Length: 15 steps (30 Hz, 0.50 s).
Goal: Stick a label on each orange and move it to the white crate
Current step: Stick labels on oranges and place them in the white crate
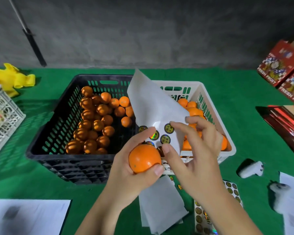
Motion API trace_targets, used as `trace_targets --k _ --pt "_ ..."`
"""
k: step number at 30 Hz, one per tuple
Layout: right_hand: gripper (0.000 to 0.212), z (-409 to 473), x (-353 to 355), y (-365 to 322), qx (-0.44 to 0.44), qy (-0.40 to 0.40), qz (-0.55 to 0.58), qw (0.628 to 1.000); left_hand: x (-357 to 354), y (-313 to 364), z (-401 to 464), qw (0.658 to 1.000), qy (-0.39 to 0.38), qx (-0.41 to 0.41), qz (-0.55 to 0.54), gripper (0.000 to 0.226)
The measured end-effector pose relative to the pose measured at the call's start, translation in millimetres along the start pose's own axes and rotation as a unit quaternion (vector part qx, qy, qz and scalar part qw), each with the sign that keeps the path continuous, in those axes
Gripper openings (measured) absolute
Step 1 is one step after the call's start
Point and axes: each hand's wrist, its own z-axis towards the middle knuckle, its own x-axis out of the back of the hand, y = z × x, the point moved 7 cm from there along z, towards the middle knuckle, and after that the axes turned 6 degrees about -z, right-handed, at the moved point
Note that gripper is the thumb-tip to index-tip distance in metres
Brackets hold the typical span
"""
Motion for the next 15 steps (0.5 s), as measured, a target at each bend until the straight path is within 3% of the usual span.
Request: trace_targets --k 8,11,15 --pt "0.034 16.7 0.1 7.0 -0.032 -0.111 0.108 0.987 7.3 4.9 -5.4 0.999 -0.016 -0.008 0.033 0.064" --pt "0.038 16.7 -1.6 7.4 -0.031 -0.125 0.113 0.985 6.5 9.7 -5.7 0.998 -0.025 -0.008 0.049 0.060" --pt "0.024 17.7 -4.0 10.1 -0.023 -0.125 0.109 0.986 3.1 14.7 -5.0 0.998 -0.035 -0.015 0.049 0.055"
